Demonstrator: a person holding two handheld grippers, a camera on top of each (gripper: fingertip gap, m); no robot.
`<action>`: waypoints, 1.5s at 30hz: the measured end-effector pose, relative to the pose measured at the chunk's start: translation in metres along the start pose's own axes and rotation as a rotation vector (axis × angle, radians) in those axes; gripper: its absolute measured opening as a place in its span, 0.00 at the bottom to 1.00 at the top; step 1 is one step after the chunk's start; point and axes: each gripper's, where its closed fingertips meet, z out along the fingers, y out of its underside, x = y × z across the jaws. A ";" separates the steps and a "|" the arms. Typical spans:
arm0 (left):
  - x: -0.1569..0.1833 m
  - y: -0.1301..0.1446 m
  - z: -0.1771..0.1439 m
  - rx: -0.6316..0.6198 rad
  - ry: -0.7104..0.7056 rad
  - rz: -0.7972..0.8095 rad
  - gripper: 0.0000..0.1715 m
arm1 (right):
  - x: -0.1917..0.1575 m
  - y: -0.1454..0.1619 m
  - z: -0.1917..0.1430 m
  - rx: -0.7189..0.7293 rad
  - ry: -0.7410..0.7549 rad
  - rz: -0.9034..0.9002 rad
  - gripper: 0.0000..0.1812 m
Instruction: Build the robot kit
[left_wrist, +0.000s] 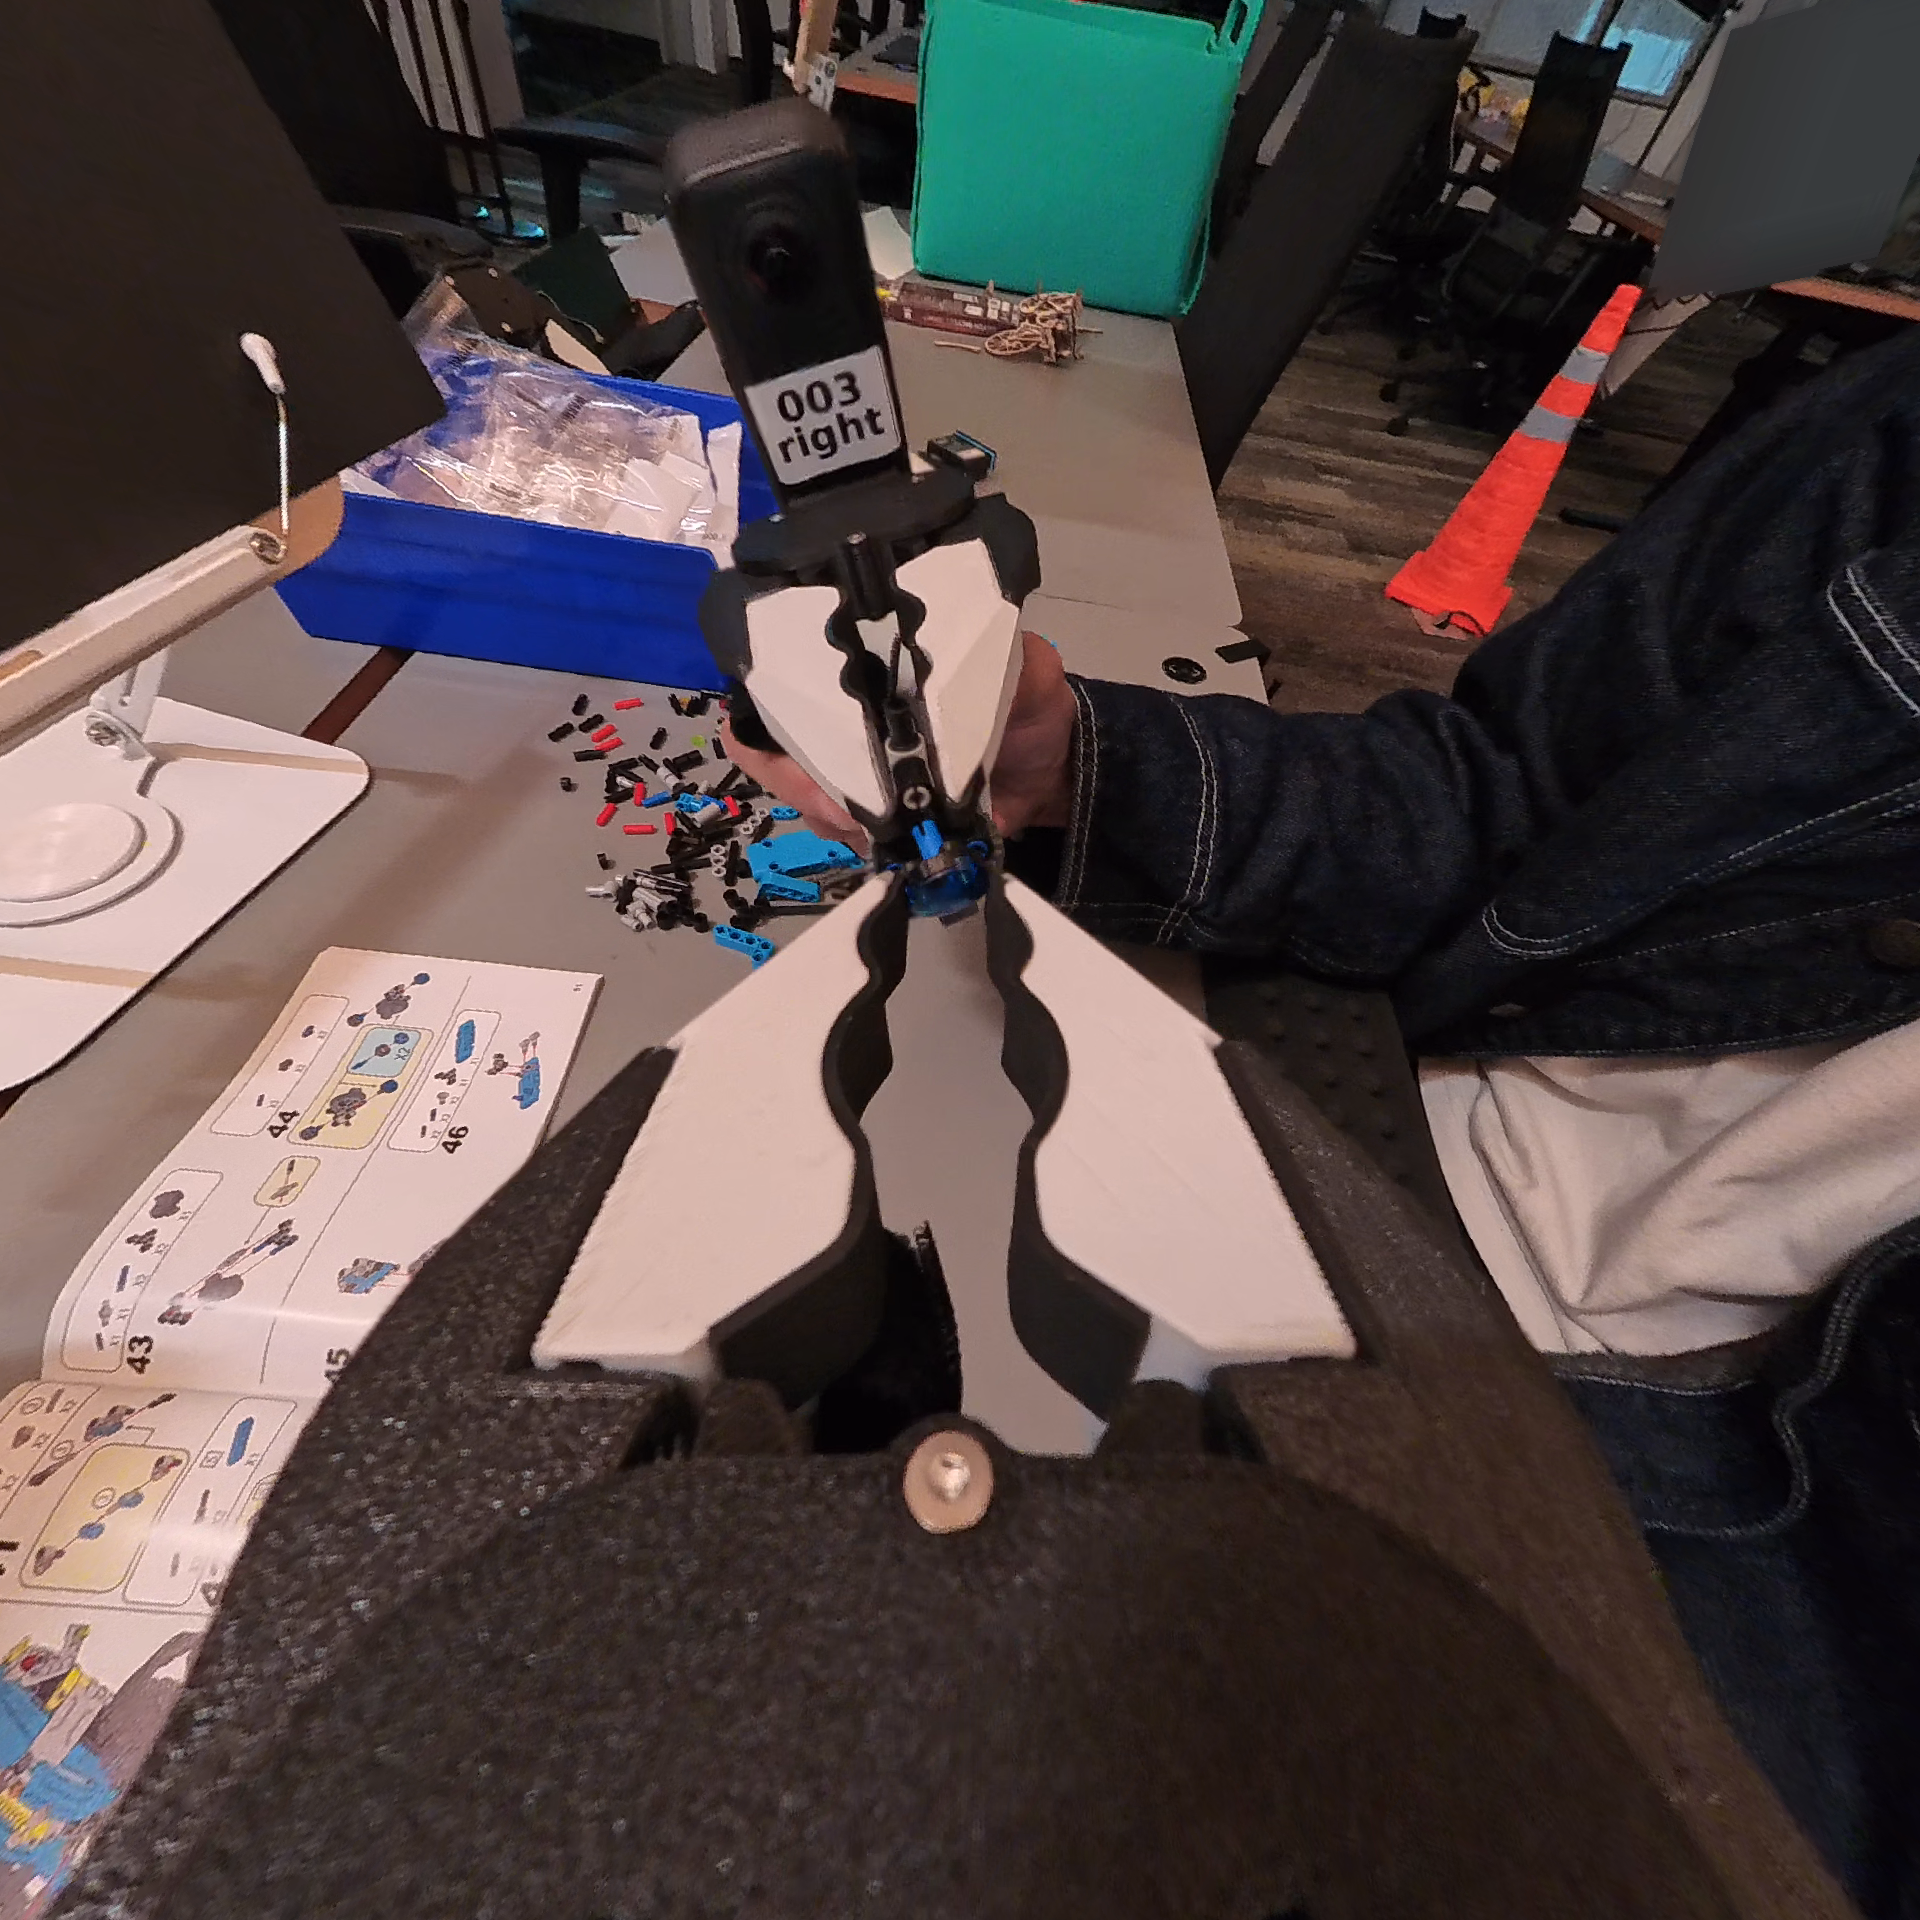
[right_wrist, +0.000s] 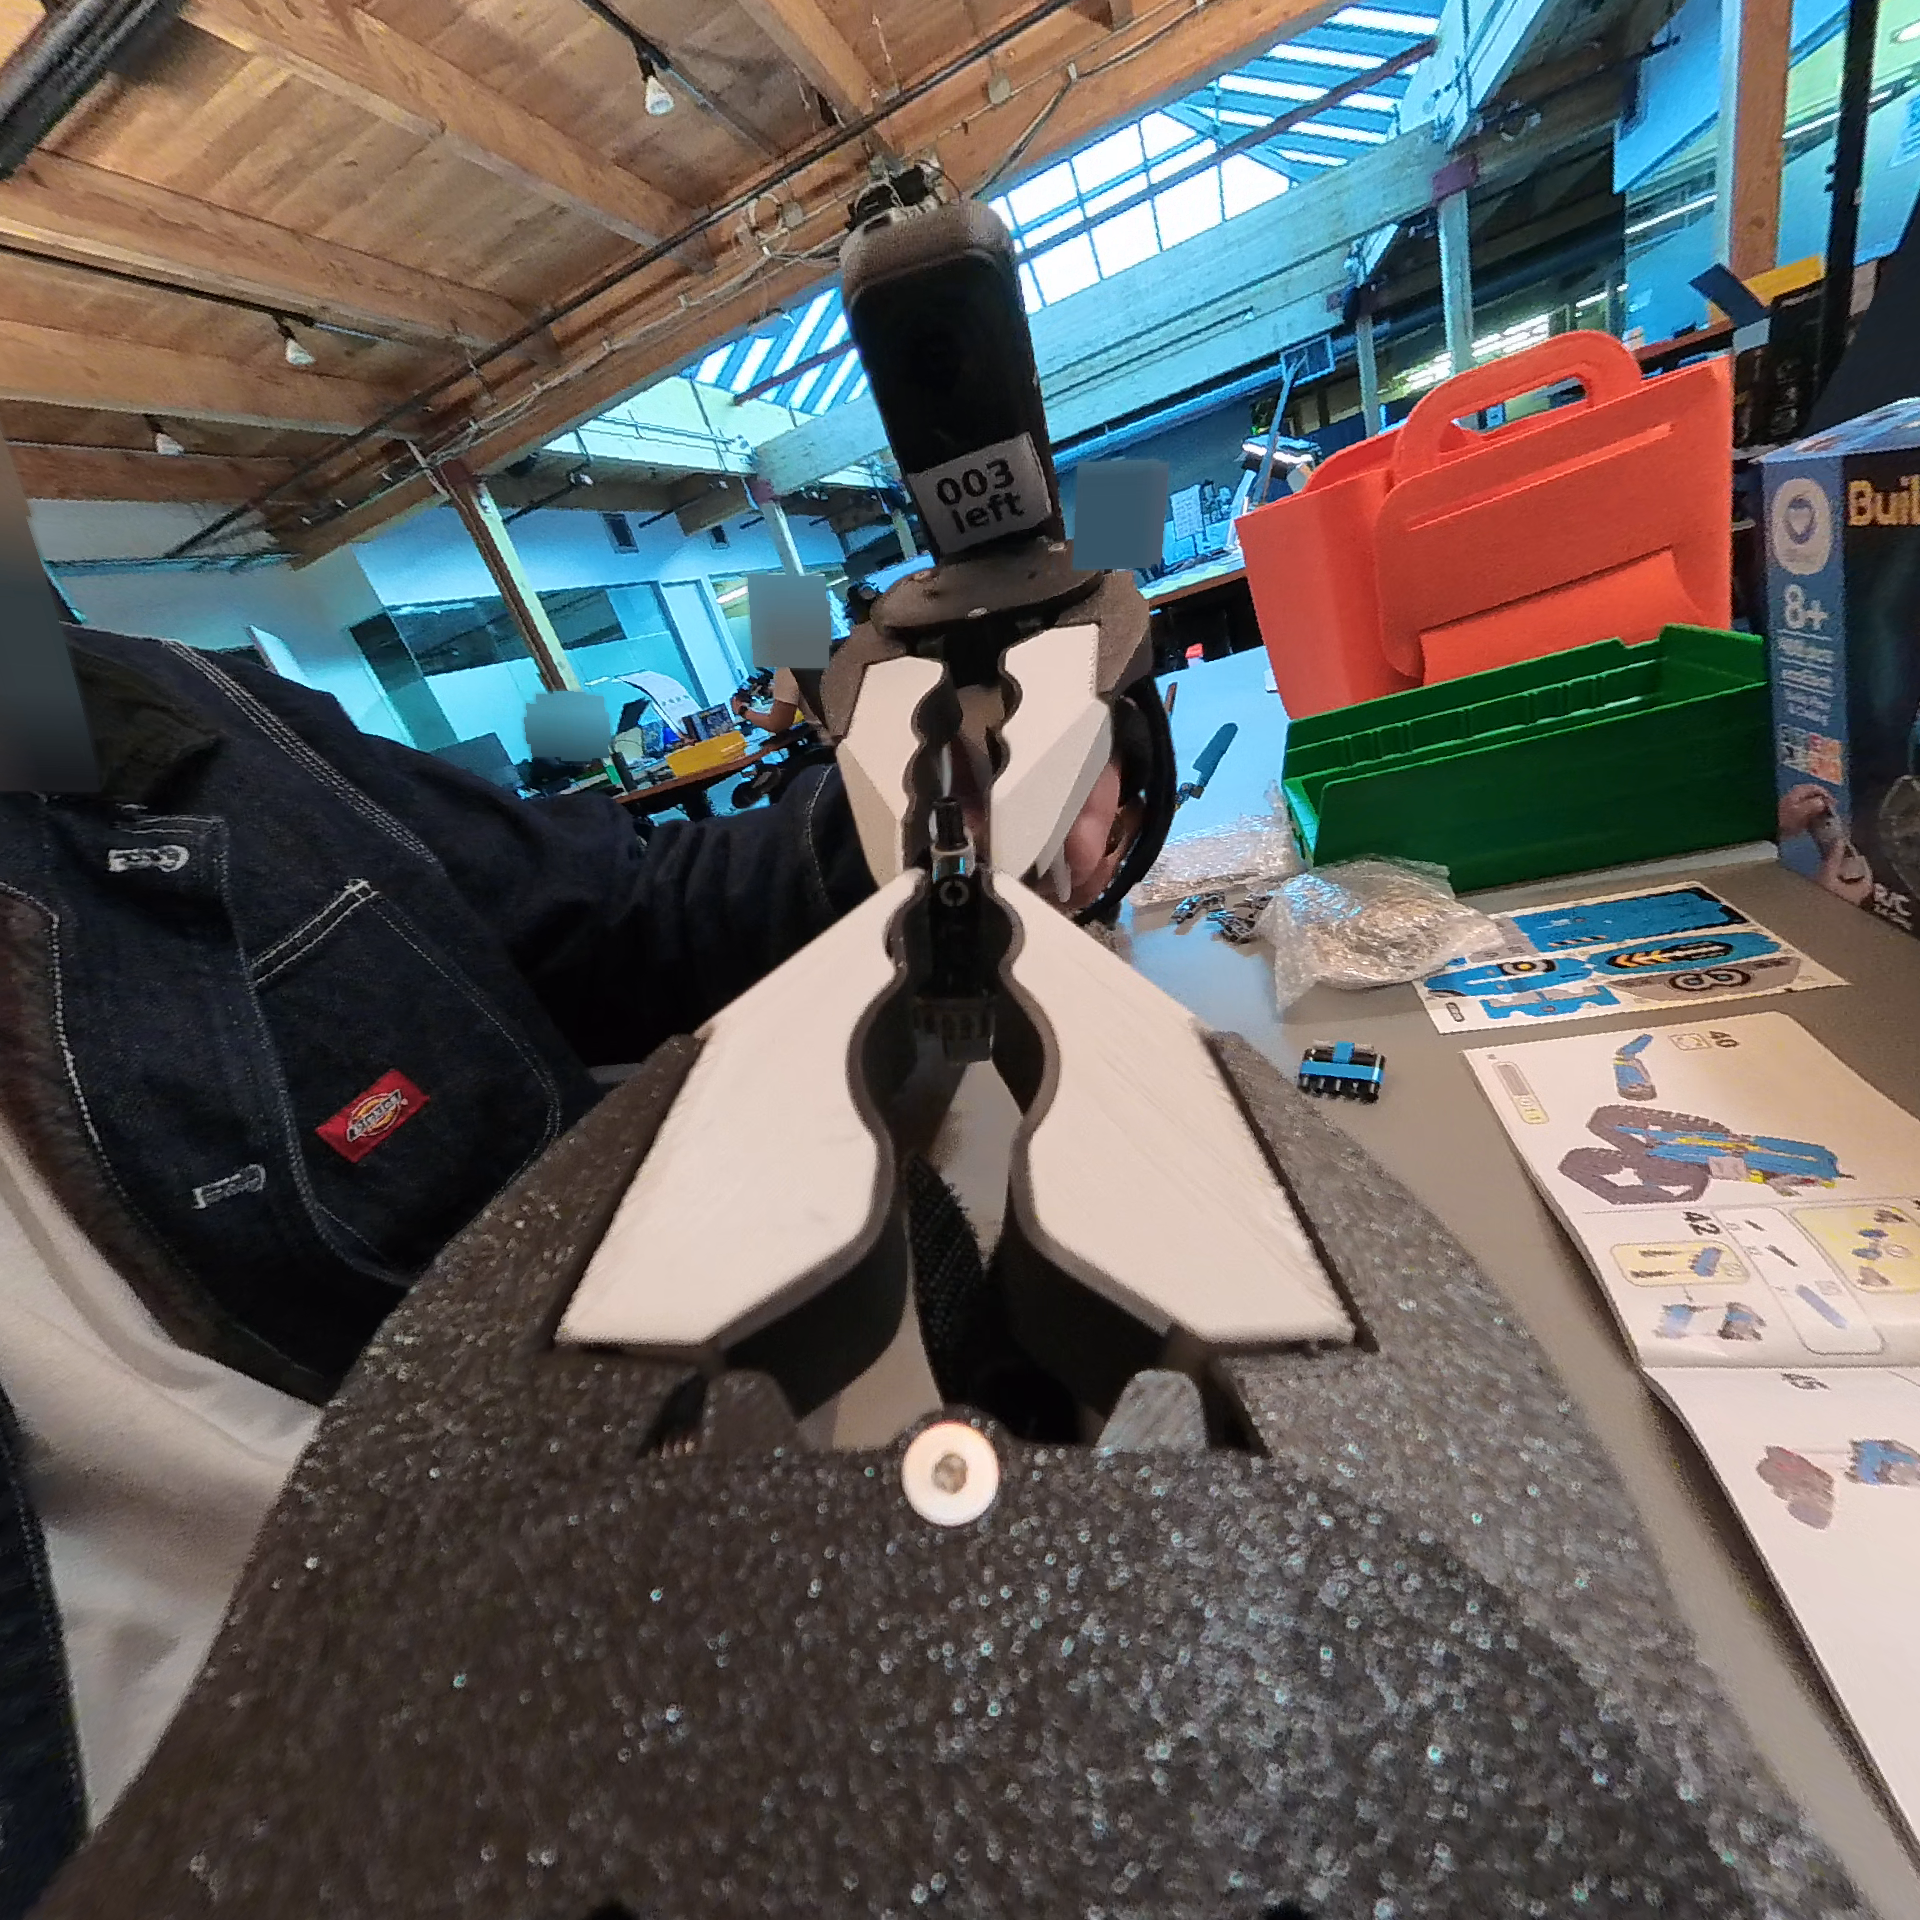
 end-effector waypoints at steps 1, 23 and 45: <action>0.001 0.001 0.000 -0.010 0.006 -0.001 0.08 | 0.000 0.001 0.000 -0.005 -0.005 0.004 0.04; 0.014 0.041 0.002 -0.416 0.282 -0.010 0.07 | -0.003 0.035 0.005 -0.203 -0.043 0.038 0.03; 0.003 0.227 0.008 -0.745 0.122 -0.066 0.03 | 0.098 0.175 -0.035 -0.785 0.402 0.125 0.04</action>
